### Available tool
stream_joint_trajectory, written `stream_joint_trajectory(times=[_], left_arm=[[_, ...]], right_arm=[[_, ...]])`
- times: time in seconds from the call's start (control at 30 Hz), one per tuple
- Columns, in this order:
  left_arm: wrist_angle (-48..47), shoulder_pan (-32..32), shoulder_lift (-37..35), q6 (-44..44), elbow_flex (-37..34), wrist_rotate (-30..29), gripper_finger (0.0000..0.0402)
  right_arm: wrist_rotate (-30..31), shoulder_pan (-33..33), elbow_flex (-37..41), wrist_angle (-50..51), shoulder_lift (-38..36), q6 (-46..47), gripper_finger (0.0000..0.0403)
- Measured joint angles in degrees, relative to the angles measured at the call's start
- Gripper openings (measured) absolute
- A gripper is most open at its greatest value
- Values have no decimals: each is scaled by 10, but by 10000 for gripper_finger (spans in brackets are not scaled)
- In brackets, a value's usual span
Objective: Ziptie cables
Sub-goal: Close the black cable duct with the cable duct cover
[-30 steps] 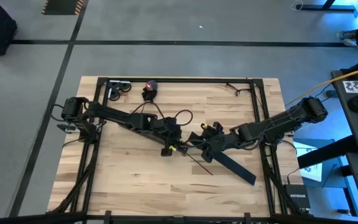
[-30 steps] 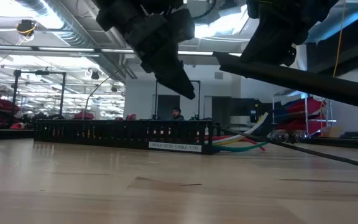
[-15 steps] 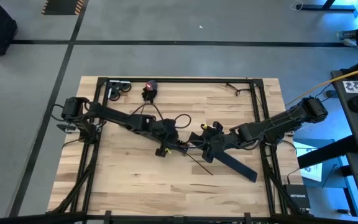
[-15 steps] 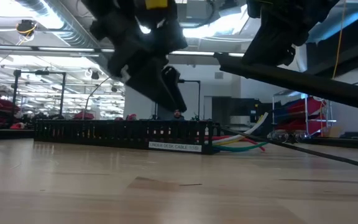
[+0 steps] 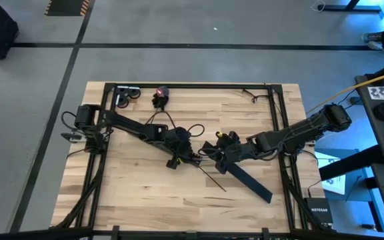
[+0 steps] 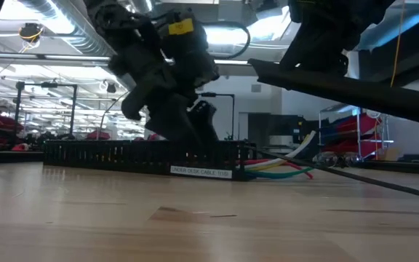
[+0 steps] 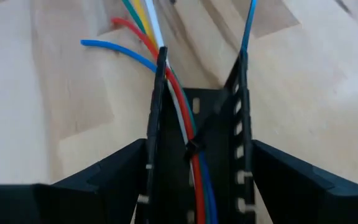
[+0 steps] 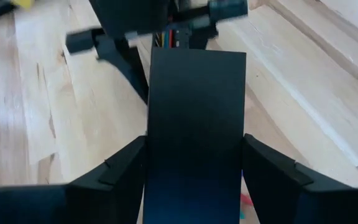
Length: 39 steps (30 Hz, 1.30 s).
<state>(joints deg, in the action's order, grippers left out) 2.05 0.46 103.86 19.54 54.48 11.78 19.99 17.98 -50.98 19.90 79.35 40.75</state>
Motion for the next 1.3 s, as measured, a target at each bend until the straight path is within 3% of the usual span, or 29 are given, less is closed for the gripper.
stream_joint_trajectory(times=[0.23,0.57,0.93,1.3], left_arm=[[30,-5,22,-25,0,41,266],[69,-5,30,-121,0,39,223],[119,-9,55,-237,2,12,223],[133,-10,57,-242,1,9,223]], right_arm=[[-8,0,0,-5,0,26,225],[-62,1,0,-13,9,-9,225],[-94,0,-40,-24,123,-98,225],[-54,0,-127,101,218,-157,225]])
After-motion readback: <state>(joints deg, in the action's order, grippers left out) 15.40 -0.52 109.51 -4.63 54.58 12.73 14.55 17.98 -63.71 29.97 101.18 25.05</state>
